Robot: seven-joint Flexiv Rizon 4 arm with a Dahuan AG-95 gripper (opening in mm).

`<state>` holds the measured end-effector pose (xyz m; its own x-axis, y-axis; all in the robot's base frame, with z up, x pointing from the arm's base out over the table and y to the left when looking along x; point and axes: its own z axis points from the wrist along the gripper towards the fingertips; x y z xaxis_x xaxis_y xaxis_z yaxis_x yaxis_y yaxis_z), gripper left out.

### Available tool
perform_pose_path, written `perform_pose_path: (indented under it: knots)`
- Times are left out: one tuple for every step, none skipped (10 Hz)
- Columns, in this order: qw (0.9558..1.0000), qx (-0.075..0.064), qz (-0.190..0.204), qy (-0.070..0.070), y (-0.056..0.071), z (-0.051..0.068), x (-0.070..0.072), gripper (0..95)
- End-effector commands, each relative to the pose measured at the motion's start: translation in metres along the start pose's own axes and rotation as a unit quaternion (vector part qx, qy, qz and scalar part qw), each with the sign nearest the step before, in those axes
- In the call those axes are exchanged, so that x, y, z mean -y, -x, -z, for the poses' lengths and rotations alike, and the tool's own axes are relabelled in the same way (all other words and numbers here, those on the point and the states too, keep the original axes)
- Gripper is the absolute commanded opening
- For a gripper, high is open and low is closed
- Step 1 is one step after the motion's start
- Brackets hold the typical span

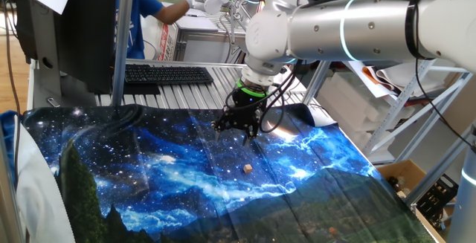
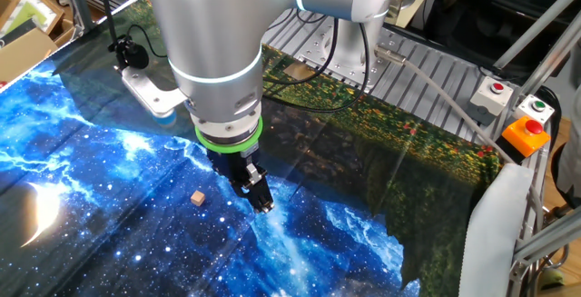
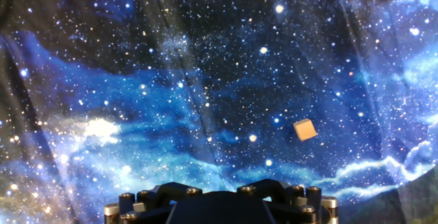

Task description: Pick up the small block on the left and move it to the right

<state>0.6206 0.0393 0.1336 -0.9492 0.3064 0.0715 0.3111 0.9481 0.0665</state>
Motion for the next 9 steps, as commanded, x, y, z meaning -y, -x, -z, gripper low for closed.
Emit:
perform_pose_path:
  knots:
    - [1.0000, -0.004, 0.001, 0.000, 0.0005, 0.0000, -0.0004, 76.0]
    - [0.9999, -0.007, -0.009, 0.000, 0.0006, 0.0000, -0.0004, 76.0]
    - [0.9996, -0.012, -0.024, 0.000, 0.0007, 0.0000, -0.0004, 76.0]
    - [0.9991, -0.020, -0.037, -0.001, 0.0006, 0.0003, -0.0002, 76.0]
    - [0.9992, -0.022, -0.034, 0.000, 0.0004, 0.0006, 0.0001, 76.0]
    - [0.9993, -0.023, -0.031, 0.000, 0.0005, 0.0009, 0.0002, 76.0]
    - [0.9992, -0.022, -0.033, -0.002, 0.0006, 0.0009, 0.0003, 76.0]
    - [0.9992, -0.022, -0.034, -0.003, 0.0005, 0.0011, 0.0005, 76.0]
    - [0.9992, -0.022, -0.033, -0.002, 0.0003, 0.0014, 0.0007, 76.0]
